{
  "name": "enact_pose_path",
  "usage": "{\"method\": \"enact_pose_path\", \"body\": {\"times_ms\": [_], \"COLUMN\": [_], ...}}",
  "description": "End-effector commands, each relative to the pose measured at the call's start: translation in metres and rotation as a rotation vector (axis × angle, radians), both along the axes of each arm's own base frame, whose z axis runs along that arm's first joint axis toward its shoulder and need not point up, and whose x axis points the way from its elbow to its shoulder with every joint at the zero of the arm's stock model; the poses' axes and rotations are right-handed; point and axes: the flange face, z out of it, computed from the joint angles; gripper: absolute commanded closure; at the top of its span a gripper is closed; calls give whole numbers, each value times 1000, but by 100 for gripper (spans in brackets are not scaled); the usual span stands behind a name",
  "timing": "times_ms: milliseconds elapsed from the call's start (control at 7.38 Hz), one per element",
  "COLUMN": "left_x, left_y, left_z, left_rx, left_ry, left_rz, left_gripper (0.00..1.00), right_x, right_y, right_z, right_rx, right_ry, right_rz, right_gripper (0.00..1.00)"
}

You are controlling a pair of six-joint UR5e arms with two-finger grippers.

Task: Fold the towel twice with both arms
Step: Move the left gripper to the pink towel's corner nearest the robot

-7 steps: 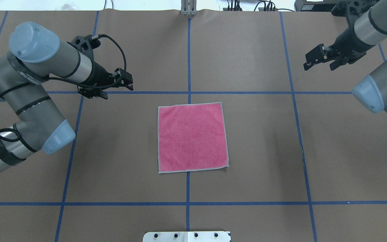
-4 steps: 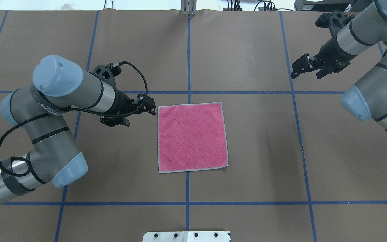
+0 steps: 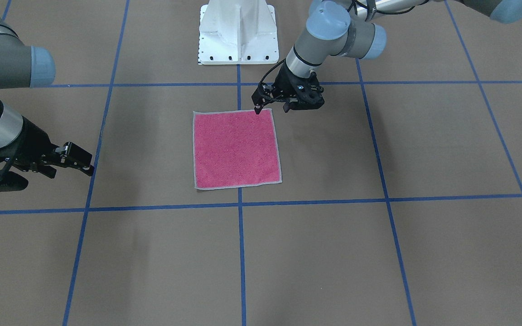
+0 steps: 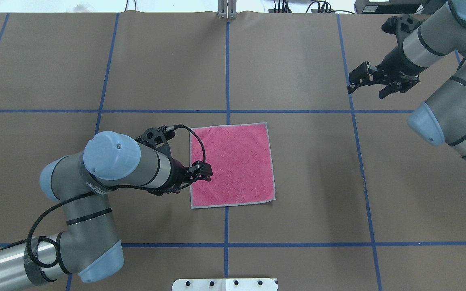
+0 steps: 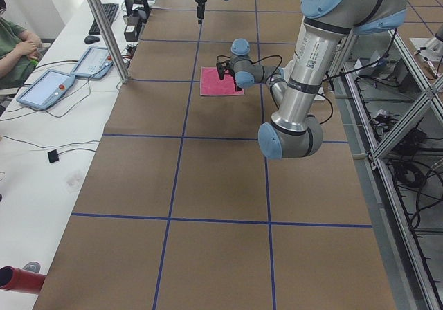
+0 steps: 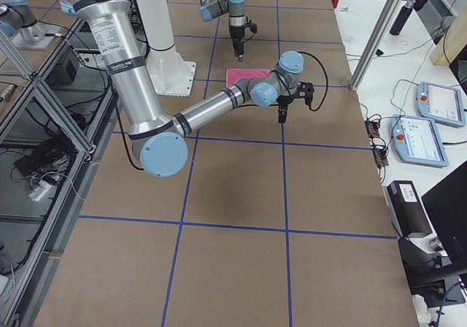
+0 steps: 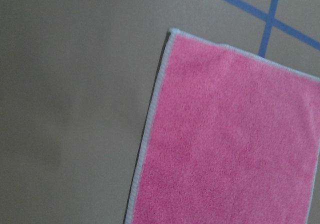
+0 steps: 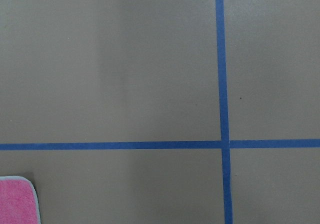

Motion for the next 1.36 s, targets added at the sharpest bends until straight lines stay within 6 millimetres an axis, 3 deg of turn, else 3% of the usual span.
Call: {"method": "enact_pose_path", "body": {"times_ms": [0, 271, 949, 1220], "left_x": [25, 38, 46, 47], "left_y": [13, 7, 5, 5], "left_z": [2, 3, 12, 8], "left_rx": [5, 1, -3, -3], "left_ry": [-20, -35, -53, -49], "left_rz": [1, -1, 2, 2], "left_gripper": [1, 1, 2, 9], "right_x": [-1, -1, 0, 0], "right_y": [0, 0, 0, 0], "right_z": [0, 0, 0, 1], "right_rx": [-1, -1, 0, 0], "right_ry": [0, 0, 0, -1], "right_rz": [0, -1, -1, -4], "right_gripper": [1, 1, 1, 1]}}
